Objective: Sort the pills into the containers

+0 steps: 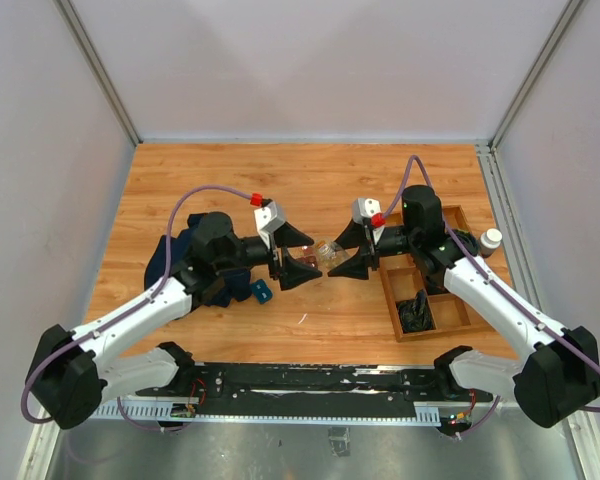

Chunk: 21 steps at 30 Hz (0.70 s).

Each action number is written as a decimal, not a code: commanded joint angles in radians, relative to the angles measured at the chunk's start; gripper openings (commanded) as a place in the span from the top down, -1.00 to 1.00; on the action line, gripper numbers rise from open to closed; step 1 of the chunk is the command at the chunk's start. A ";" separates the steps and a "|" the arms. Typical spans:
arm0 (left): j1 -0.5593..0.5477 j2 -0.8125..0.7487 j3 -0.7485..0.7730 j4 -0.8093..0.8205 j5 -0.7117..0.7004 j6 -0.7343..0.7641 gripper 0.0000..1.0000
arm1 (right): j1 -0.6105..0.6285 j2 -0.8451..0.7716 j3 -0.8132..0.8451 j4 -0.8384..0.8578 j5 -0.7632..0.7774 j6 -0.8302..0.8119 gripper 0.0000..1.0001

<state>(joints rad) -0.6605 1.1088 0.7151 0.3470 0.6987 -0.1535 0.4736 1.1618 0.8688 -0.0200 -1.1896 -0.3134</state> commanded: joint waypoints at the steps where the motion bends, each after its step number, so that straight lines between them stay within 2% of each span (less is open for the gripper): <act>1: 0.001 -0.105 -0.093 0.081 -0.007 -0.028 -0.85 | -0.004 -0.022 0.023 0.030 -0.040 0.004 0.97; 3: 0.001 -0.159 -0.143 0.141 -0.014 -0.071 -0.98 | -0.006 -0.022 0.021 0.031 -0.040 0.002 0.96; 7: 0.001 -0.268 -0.222 0.223 -0.080 -0.199 -0.98 | -0.007 -0.018 0.019 0.030 -0.035 -0.001 0.96; 12: 0.002 -0.337 -0.253 0.297 -0.205 -0.448 -0.98 | -0.007 -0.012 0.018 0.027 -0.026 -0.009 0.96; 18: -0.002 -0.330 -0.206 0.234 -0.352 -0.648 -0.81 | -0.007 -0.005 0.020 0.018 -0.007 -0.018 0.96; 21: -0.059 -0.333 -0.145 0.099 -0.482 -0.611 -0.79 | -0.007 0.003 0.027 0.007 0.017 -0.024 0.95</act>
<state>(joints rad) -0.6666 0.7830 0.4789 0.5518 0.4000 -0.7036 0.4736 1.1618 0.8688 -0.0204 -1.1980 -0.3149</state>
